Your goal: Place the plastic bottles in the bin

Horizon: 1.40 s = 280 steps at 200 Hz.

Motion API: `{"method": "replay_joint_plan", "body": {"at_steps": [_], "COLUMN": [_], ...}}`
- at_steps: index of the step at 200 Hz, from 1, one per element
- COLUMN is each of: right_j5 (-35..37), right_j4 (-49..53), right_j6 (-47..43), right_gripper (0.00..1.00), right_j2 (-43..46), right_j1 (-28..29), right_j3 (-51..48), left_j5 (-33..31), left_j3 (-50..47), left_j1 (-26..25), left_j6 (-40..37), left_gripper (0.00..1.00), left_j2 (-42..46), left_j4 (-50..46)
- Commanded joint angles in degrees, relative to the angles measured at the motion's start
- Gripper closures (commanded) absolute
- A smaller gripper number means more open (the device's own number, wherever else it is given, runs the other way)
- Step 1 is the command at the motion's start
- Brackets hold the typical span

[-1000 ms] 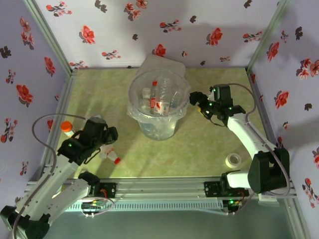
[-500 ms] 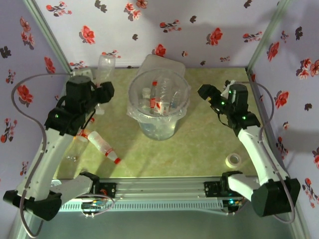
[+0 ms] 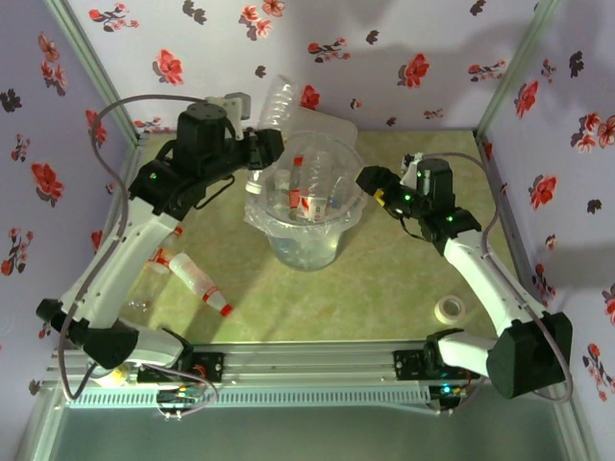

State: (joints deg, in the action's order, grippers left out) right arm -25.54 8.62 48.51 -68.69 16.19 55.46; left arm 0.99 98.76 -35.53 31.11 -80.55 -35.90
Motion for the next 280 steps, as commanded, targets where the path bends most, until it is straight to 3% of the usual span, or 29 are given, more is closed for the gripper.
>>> {"method": "replay_joint_plan", "body": {"at_steps": [1,55,82,133,184,280], "right_j5": [-0.6,0.0,0.2,0.2,0.2,0.5], "right_j4": [-2.8,-2.5,-2.5,-2.4,-2.4,-1.2], "right_j6": [0.2,-0.3,-0.3,-0.6,-0.7,-1.1], "right_gripper": [0.11,0.11,0.11,0.1,0.1,0.1], "right_j2": [-0.5,-0.7,-0.7,-1.1,-1.2,-1.4], "right_j1": [0.1,0.1,0.1,0.2,0.0,0.0], "right_j3": [0.1,-0.4,-0.5,-0.6,-0.8,-0.8], "left_j5": [1.9,1.9,0.7,0.5,-5.8,-6.4], "left_j3": [-2.7,-10.8,-13.3,-12.6,-7.4,-7.3], "left_j1": [-0.9,-2.2,-2.4,-2.4,-2.4,-6.2], "left_j6": [4.9,10.5,10.8,7.6,1.0,-5.2], "left_gripper": [0.4,0.36,0.28,0.15,0.11,0.59], "left_j2": [-0.3,-0.7,-0.8,-0.6,-1.4,-9.2], "left_j4": [4.1,12.0,13.3,12.6,9.1,2.0]}}
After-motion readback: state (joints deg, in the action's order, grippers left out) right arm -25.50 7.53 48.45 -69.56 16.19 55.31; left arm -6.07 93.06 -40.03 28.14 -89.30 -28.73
